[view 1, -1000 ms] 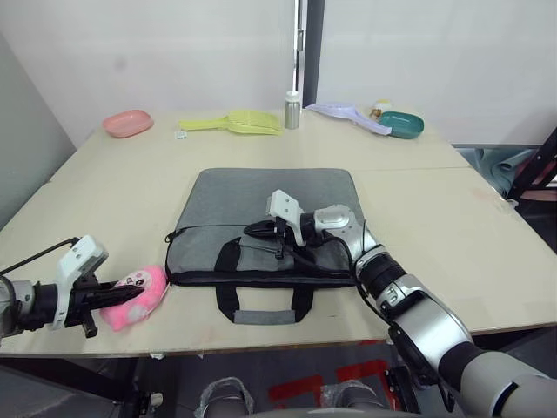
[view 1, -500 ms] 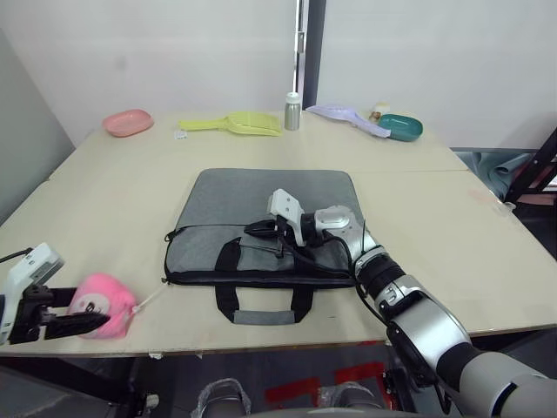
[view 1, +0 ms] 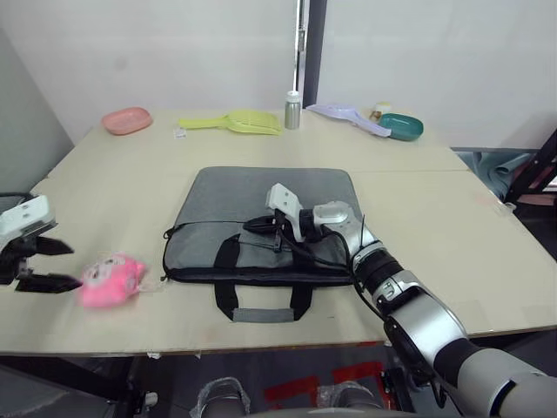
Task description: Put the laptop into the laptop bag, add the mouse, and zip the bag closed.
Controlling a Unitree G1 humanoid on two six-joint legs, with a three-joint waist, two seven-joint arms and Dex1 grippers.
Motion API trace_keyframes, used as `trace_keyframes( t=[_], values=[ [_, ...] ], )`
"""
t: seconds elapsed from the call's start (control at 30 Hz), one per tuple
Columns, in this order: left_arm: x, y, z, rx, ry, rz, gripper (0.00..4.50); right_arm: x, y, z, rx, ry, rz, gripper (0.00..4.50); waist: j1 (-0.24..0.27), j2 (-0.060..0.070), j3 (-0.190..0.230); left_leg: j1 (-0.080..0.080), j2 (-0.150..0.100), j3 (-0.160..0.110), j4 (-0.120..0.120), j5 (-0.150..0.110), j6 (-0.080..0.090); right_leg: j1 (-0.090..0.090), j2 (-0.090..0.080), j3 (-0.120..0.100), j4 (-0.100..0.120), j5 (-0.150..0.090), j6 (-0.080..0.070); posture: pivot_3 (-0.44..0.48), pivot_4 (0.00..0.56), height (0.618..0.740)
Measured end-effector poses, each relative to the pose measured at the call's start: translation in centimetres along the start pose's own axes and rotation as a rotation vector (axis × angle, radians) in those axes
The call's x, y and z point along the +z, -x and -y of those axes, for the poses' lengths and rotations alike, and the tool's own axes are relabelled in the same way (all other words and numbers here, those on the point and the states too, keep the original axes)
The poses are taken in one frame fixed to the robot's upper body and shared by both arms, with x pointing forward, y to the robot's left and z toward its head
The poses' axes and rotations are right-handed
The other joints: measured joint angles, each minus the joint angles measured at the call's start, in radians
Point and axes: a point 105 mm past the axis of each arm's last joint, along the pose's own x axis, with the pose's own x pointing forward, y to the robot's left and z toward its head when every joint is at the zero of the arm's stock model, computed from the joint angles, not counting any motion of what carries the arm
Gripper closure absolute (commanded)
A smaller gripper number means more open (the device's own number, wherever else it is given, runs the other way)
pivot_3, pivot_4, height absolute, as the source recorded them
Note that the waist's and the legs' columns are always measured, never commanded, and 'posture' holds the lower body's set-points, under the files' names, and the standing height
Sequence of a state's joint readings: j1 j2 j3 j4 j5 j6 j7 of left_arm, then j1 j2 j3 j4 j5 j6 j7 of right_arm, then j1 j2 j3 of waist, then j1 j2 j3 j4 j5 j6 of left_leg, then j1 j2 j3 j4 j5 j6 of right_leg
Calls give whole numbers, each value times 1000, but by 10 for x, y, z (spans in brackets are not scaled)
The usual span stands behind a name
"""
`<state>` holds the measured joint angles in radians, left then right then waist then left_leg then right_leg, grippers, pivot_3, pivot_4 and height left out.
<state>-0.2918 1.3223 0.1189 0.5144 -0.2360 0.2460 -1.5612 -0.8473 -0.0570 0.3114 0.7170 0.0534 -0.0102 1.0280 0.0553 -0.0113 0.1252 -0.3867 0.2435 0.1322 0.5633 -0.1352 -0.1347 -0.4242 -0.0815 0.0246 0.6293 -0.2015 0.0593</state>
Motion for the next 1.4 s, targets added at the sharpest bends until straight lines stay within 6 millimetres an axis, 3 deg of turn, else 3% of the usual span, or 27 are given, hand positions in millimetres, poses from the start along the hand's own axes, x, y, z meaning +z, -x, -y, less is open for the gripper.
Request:
trace_keyframes(
  t=[0.17,0.43,0.63,0.73,1.1,1.4],
  values=[
    [12,-12,-8,-17,-76,-5,14,1,1,-4,1,3,13,4500,1,-6,-4,-2,4,-1,-1,0,-3,-2,5,-2,-1,-2,-3,0,150,740],
    [-3,-43,2,-153,-105,-116,14,-1,4,-3,-7,-9,-1,4500,5,-6,-4,-1,5,-1,-1,0,-5,-2,5,-2,1,-2,-4,0,150,740],
    [-5,-52,8,-204,-121,-128,14,-1,5,-2,-12,-8,-4,4500,9,-6,-4,0,5,-1,-1,0,-5,-2,5,-1,2,-2,-4,0,150,740],
    [-7,-55,11,-223,-128,-124,772,-1,5,-2,-14,-8,-4,4500,9,-6,-4,0,5,-1,-1,0,-5,-2,5,-1,2,-2,-4,0,150,740],
    [-7,-56,26,-275,-46,-54,4482,-2,7,-1,-22,-2,-9,4500,10,-5,-3,0,5,0,-2,-1,-6,-2,5,-1,2,-2,-4,0,150,740],
    [-2,-66,82,-461,128,43,4482,-5,4,-5,-24,9,-2,4500,6,-2,-1,1,5,0,-2,-1,-6,-2,6,-1,1,-3,-4,0,150,740]
  ],
)
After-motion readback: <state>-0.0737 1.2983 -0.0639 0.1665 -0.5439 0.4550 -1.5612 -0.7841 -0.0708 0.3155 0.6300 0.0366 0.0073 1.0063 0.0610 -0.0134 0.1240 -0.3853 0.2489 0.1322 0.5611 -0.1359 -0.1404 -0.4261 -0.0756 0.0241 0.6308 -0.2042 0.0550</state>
